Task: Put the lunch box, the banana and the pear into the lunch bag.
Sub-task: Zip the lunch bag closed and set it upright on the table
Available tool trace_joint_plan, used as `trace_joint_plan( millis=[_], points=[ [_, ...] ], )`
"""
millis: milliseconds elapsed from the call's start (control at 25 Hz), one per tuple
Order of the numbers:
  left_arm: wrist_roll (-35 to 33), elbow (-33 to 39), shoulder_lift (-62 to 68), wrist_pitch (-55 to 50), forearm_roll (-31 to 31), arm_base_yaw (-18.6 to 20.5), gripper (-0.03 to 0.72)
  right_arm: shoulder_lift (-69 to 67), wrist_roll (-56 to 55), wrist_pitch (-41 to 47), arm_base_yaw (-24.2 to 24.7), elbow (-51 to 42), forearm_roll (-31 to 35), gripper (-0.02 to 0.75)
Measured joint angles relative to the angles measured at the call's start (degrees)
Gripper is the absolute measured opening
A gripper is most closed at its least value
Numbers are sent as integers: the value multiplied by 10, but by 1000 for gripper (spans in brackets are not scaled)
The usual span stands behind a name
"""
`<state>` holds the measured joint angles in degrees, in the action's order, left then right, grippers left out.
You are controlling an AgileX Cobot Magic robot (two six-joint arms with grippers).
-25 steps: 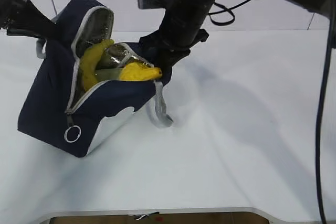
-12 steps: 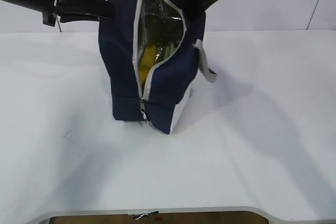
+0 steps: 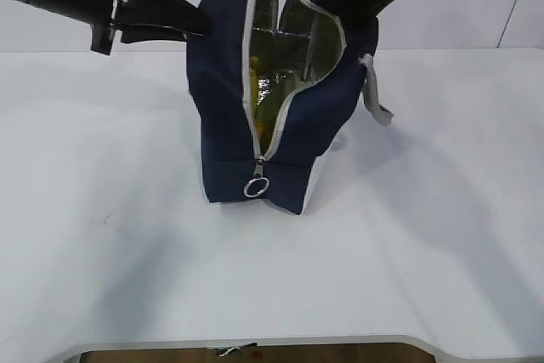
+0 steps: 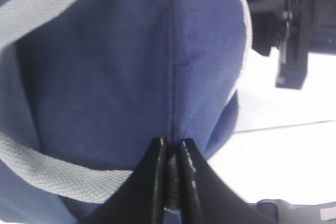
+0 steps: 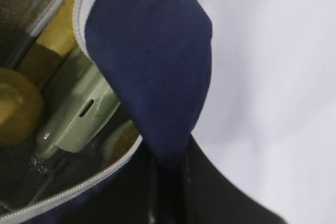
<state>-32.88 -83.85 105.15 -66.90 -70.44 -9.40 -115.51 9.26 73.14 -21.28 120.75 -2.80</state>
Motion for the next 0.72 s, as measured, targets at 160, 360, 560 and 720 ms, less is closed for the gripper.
trace_joint_plan(
  millis=[160, 360, 560, 720],
  points=[
    [13, 0, 0, 39, -9, -38, 23, 0, 0, 0, 1, 0, -9, 42],
    [24, 0, 1, 91, -9, -49, 23, -13, 0, -3, 1, 0, 2, 43],
    [26, 0, 36, 101, -20, -49, 23, -28, 0, -9, 3, 0, 24, 110],
    [27, 0, 58, 100, -25, -49, 25, -39, 0, -18, 4, 0, 34, 198]
  ],
)
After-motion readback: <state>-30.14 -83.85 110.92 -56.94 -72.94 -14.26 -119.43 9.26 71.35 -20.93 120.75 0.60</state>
